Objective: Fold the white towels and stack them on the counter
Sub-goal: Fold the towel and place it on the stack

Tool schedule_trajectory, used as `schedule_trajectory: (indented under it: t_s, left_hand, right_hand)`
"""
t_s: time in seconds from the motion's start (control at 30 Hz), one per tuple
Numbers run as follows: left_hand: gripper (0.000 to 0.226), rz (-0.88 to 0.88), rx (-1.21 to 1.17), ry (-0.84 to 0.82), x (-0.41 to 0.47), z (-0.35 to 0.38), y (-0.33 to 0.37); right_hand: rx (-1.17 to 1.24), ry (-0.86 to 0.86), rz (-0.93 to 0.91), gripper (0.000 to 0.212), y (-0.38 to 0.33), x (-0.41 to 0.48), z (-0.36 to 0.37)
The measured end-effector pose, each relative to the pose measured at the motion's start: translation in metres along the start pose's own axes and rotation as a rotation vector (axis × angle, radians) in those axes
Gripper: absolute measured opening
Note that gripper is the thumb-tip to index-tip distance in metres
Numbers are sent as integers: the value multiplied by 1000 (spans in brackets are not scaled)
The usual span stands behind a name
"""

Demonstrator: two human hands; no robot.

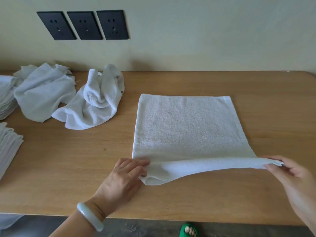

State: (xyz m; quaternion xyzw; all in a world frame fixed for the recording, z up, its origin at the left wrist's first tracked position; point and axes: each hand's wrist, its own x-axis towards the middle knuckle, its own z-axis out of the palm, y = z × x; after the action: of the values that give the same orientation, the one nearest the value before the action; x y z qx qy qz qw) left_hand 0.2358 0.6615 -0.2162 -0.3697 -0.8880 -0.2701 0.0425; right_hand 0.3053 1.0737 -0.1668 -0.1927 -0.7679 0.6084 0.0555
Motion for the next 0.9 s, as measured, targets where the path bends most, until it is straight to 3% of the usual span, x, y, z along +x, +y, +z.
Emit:
schedule_trajectory:
  t_s: [0.1, 0.17, 0.27, 0.37, 0.43, 0.57, 0.67, 0.77, 0.9]
  left_hand:
    - [8, 1, -94, -31, -6, -8, -1]
    - [23, -49, -198, -70, -14, -16, -1]
    - [32, -111, -277, -187, -30, -31, -2]
    - [23, -171, -341, -314, -34, -48, -2]
    - [10, -287, -541, -360, -23, -61, 4]
    - [12, -564, -950, -53, 28, -71, 2]
    - [7, -709, -1054, 152, 80, -58, -11]
    - [12, -837, -929, 209, 119, -31, -32]
    - [8, -956, -618, 227, 133, -5, -50]
  right_hand:
    - [-38, -19, 3, 29, 4, 1, -7]
    - [-75, -59, 19, 23, 8, 0, -14]
    - [-207, -228, 52, 18, 19, -2, -29]
    - [-305, -395, 162, 53, 28, -2, -44]
    - [-247, -447, 228, 60, 18, 1, -45]
    - [-145, -360, 134, 23, -25, 31, -22]
    - [-21, -165, 166, 25, -41, 71, 3]
    - [-80, -21, 164, 18, -33, 109, 27]
    - [-269, 32, 173, 23, -14, 128, 42]
